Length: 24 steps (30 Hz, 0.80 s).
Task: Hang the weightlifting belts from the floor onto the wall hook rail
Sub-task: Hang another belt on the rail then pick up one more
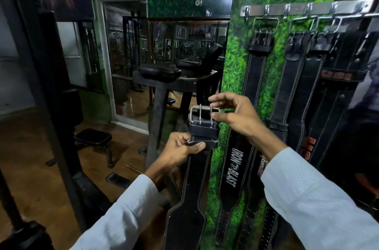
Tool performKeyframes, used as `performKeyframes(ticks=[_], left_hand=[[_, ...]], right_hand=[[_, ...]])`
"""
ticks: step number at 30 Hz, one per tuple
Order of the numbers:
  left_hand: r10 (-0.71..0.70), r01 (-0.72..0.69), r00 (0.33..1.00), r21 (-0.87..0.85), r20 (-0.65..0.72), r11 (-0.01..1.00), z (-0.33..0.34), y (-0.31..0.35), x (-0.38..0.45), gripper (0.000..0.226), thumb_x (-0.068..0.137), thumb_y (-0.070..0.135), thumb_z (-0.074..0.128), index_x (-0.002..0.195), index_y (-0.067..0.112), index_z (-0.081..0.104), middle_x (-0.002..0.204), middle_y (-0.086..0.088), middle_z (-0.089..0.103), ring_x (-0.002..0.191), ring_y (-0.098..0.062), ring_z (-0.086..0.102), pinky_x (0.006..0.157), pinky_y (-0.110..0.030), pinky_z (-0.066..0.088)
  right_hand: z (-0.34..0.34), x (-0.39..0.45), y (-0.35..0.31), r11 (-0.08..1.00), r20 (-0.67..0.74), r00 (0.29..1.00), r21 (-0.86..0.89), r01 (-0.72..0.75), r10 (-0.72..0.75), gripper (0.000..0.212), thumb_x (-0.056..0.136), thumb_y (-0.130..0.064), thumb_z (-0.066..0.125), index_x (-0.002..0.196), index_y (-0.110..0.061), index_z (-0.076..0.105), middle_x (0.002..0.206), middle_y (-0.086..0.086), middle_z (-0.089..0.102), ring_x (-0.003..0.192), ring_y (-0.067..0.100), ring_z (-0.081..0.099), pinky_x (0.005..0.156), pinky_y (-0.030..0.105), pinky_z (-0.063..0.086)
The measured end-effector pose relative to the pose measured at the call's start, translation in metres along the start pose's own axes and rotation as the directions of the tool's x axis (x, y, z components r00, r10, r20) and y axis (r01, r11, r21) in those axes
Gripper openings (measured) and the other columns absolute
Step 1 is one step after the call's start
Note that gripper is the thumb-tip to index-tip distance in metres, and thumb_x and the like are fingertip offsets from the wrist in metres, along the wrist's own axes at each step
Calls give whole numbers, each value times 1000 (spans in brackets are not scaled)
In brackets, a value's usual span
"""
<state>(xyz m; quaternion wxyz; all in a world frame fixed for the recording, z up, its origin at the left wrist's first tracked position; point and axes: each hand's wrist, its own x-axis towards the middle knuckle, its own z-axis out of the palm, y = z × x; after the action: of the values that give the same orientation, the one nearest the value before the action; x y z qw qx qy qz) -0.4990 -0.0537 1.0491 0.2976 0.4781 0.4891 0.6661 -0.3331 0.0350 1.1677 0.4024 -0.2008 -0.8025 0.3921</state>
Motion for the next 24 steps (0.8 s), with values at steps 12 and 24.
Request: performKeyframes(ticks=[12, 24], left_hand=[[32, -29, 998, -55, 58, 998, 5, 2, 21, 19, 85, -12, 72, 103, -8, 76, 103, -17, 78, 91, -13, 73, 88, -23, 58], [4, 6, 993, -80, 119, 997, 13, 4, 28, 17, 85, -11, 73, 101, -5, 77, 92, -4, 81, 86, -8, 75, 77, -20, 58]], right_hand=[[-9, 9, 7, 956, -76, 989, -275, 101, -126, 29, 78, -15, 85, 100, -33, 79, 108, -12, 75, 107, 7, 69, 102, 44, 55], [-14, 13, 7, 876, -23, 878, -56, -479, 479, 31, 92, -47, 72, 93, -17, 79, 94, -2, 78, 98, 20, 74, 86, 34, 57]])
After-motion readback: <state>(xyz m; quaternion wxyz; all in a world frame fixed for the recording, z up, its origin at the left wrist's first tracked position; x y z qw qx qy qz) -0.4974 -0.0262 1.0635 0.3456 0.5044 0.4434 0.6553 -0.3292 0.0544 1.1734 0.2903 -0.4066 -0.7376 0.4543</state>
